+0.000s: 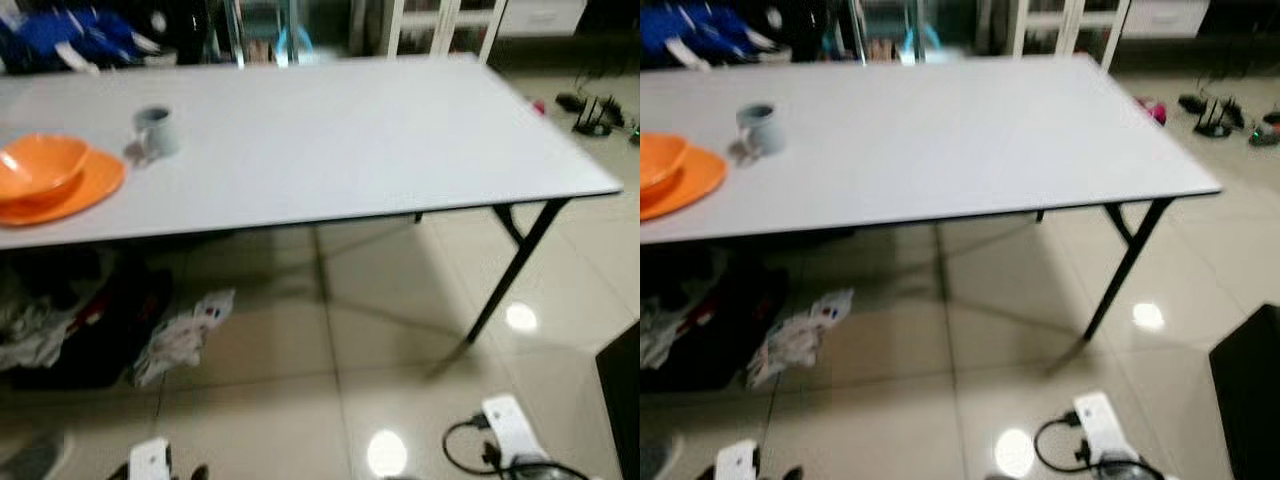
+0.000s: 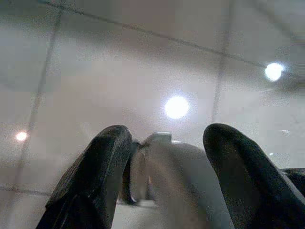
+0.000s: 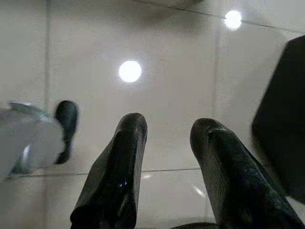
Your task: Setting the table
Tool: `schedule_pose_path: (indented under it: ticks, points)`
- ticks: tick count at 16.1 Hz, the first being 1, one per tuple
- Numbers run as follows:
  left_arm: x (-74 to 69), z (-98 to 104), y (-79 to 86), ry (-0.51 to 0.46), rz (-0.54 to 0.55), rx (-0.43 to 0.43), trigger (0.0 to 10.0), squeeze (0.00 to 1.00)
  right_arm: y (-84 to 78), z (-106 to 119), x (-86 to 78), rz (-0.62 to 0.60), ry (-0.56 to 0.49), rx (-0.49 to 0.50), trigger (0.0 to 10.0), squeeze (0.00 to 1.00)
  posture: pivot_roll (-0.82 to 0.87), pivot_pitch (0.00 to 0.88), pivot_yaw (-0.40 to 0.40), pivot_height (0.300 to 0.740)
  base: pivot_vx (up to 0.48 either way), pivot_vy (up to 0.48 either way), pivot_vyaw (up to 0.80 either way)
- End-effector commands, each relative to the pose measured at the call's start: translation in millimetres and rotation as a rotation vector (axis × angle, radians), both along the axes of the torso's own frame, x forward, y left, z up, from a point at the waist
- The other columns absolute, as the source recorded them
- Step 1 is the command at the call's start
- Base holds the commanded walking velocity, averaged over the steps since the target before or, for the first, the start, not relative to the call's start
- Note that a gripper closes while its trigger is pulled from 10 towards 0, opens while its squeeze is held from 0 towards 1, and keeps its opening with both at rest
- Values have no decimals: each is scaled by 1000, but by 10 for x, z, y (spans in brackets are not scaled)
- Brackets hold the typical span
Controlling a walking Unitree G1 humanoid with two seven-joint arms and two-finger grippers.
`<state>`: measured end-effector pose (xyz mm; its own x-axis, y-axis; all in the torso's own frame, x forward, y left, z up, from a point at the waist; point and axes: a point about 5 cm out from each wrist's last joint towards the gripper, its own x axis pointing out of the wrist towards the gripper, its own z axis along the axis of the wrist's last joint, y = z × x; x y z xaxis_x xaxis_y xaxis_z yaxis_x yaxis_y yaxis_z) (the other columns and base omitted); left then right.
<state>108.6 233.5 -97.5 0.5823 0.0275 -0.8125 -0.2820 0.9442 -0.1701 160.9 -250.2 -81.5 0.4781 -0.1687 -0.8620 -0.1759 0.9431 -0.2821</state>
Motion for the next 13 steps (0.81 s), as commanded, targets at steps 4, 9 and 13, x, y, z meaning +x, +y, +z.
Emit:
schedule_pose_path:
  ticks: [4, 9, 13]
  points:
    - [35, 16, 71, 13, 11, 30, 10000, 0, 111, -16, 36, 42, 3, 16, 10000, 0, -147, 17, -1, 740, 0, -412, 0]
    - [161, 46, 82, 15, -2, 53, 10000, 0, 133, -8, 69, 62, 4, 13, 10000, 0, -155, 0, 1, 740, 0, -120, 0]
    - [196, 33, 35, 48, -32, 97, 10000, 0, 134, -4, 80, 101, 19, 3, 10000, 0, -149, 0, -26, 740, 0, 0, 0]
